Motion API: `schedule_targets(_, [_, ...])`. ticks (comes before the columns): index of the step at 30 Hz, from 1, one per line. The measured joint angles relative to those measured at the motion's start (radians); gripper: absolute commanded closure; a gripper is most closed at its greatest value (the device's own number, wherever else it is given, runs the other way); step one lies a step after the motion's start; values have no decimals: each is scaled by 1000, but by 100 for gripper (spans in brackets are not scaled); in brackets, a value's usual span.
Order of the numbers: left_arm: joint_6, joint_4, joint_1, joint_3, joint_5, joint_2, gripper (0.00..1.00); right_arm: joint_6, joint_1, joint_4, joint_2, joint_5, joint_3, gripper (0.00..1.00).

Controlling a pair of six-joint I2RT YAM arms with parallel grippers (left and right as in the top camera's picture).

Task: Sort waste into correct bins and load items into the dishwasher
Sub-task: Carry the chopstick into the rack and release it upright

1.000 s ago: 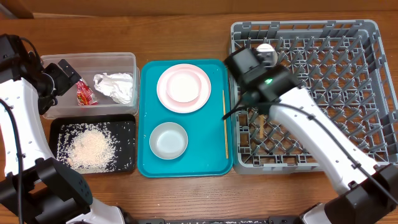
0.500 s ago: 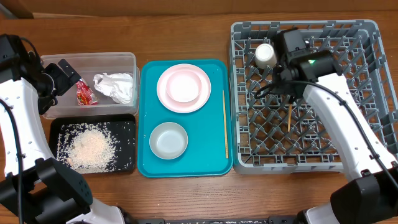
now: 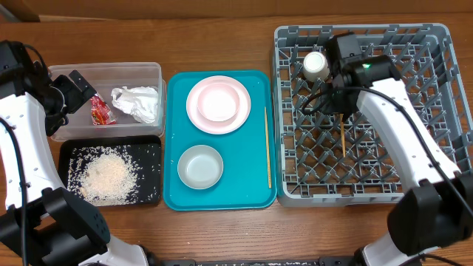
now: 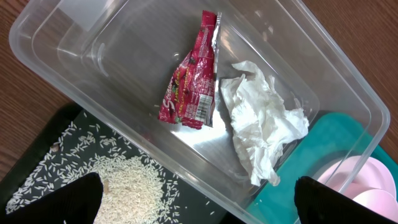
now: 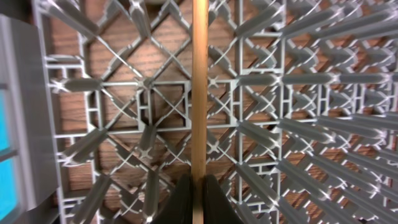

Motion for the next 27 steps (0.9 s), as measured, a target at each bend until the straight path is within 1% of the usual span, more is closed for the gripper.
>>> schedule_targets(4, [0, 0, 0, 0, 0, 0, 0, -1, 0, 0, 52, -4, 0, 96])
schedule_targets(8, [0, 0, 0, 0, 0, 0, 0, -1, 0, 0, 66, -4, 0, 95])
schedule_targets(10, [0, 0, 0, 0, 0, 0, 0, -1, 0, 0, 66, -4, 0, 91])
schedule_targets(13, [0, 0, 0, 0, 0, 0, 0, -3, 0, 0, 66, -5, 0, 89])
schedule_targets(25, [0, 0, 0, 0, 0, 0, 0, -4, 0, 0, 66, -8, 0, 89])
schedule_targets(27, [0, 0, 0, 0, 0, 0, 0, -3, 0, 8, 66, -32, 0, 88])
